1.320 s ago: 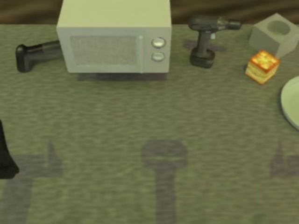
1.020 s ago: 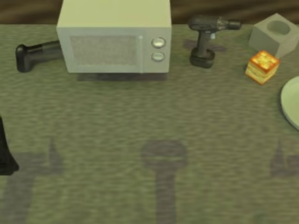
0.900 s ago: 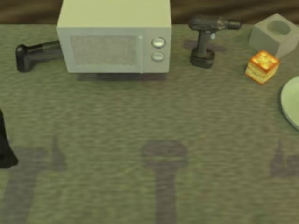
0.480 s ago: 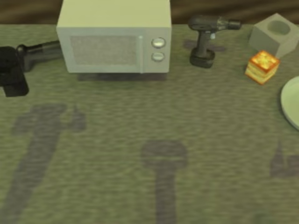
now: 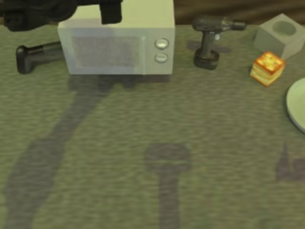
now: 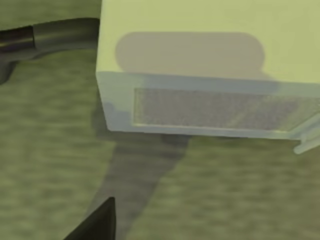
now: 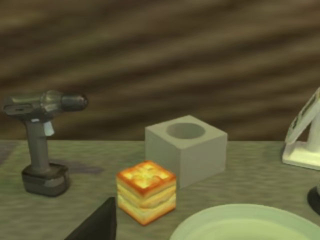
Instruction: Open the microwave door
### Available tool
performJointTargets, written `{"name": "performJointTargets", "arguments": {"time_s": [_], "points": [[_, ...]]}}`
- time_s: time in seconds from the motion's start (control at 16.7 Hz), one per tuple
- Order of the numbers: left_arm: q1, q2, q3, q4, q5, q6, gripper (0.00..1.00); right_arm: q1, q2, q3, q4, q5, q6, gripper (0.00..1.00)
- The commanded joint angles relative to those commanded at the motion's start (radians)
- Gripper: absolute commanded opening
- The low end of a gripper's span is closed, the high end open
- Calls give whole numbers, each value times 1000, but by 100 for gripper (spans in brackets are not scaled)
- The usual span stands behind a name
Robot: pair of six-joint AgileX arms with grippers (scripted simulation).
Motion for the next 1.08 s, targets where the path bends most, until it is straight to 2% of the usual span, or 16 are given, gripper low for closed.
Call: {"name": "performJointTargets", "arguments": {"time_s": [0.24, 0.48, 0.9, 1.08], "points": [[-88, 320, 338, -161, -40, -81, 100, 0, 0, 0, 0, 0, 0, 100], [-142, 496, 536, -248, -64, -136, 100, 0, 0, 0, 0, 0, 0, 100], [-151, 533, 579, -264, -68, -149, 100, 0, 0, 0, 0, 0, 0, 100], [-143, 560, 564, -222, -64, -138, 100, 0, 0, 0, 0, 0, 0, 100]]}}
